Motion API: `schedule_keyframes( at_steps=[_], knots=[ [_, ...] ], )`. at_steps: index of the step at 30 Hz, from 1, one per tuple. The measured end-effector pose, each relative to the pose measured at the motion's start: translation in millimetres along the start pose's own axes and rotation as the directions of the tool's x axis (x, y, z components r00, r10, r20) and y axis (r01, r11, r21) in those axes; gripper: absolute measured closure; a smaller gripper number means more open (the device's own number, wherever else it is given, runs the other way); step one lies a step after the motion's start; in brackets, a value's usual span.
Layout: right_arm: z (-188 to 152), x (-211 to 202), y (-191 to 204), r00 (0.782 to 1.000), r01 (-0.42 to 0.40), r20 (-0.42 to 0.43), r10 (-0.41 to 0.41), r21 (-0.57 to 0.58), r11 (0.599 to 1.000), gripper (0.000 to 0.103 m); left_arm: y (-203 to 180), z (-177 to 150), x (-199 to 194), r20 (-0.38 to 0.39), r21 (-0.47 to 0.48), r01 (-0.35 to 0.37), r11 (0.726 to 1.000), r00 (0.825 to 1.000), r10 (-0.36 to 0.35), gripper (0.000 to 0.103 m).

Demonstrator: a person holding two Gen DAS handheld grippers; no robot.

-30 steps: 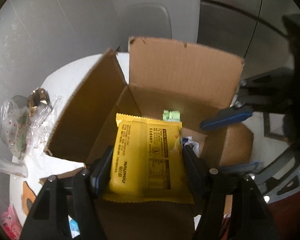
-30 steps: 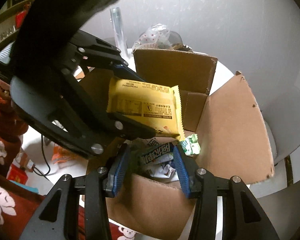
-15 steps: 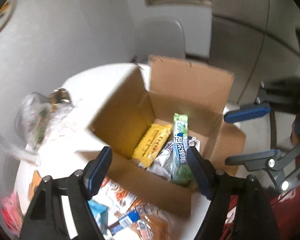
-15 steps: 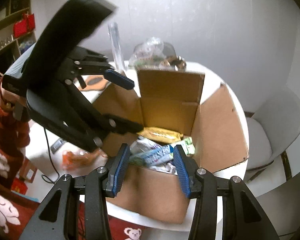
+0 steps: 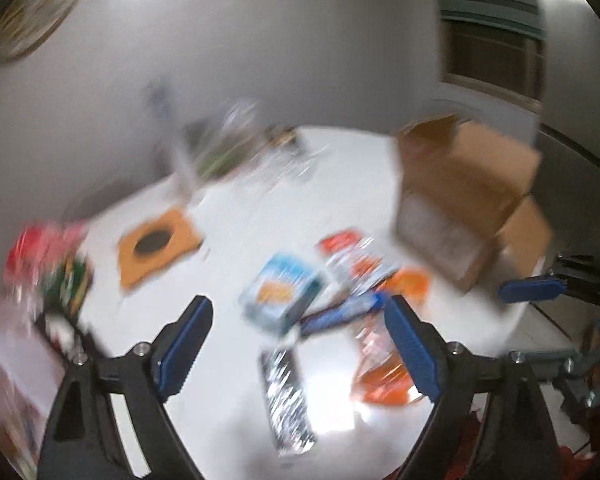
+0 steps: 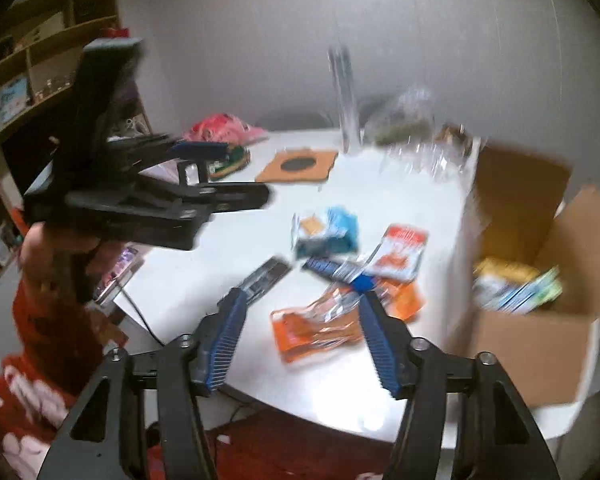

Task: Organize snacks
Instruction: 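Move both tools back over the table toward the remaining snacks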

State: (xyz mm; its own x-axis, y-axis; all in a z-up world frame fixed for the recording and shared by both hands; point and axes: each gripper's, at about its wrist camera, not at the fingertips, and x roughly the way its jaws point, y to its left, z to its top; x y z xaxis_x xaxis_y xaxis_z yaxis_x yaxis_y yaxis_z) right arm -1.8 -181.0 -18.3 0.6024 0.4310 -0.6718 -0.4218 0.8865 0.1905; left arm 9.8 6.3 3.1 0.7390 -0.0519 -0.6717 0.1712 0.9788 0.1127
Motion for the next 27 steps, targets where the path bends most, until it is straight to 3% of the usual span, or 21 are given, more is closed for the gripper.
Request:
schedule_keyframes(
  at_steps=[3,6,10,15,19,27],
  knots=[
    [-17.8,38.0,-6.4,0.991,0.133,-0.008,-0.133,0.093,0.987,0.034,23.7,-43.4,19.7,-0.046,-0.091,-0.012,0.996,0.999,0.008,0.017],
    [-32.6,63.9,-21.7,0.985,0.171,-0.024,-0.170,0.229,0.958,0.025,34.1,-72.3,40.7,-0.083,-0.151,-0.006,0.989,0.997,-0.007,0.017],
    [-38.9,75.8,-32.4,0.976,0.215,-0.023,-0.218,0.298,0.930,0.017,35.1,-95.8,66.1,-0.112,-0.172,0.005,0.985,0.993,-0.025,0.017],
    [-34.9,87.3,-31.2,0.969,0.243,-0.039,-0.244,0.336,0.910,0.017,30.1,-104.5,81.4,-0.112,-0.176,0.055,0.983,0.991,-0.075,0.018],
    [-29.6,101.4,-30.8,0.954,0.300,-0.083,-0.289,0.338,0.892,0.017,29.1,-106.7,83.4,-0.102,-0.171,0.048,0.984,0.993,-0.066,0.034],
    [-19.5,128.2,-20.4,0.909,0.416,-0.129,-0.396,0.326,0.849,0.012,31.0,-110.9,81.8,-0.083,-0.158,0.036,0.987,0.995,-0.050,0.045]
  ],
)
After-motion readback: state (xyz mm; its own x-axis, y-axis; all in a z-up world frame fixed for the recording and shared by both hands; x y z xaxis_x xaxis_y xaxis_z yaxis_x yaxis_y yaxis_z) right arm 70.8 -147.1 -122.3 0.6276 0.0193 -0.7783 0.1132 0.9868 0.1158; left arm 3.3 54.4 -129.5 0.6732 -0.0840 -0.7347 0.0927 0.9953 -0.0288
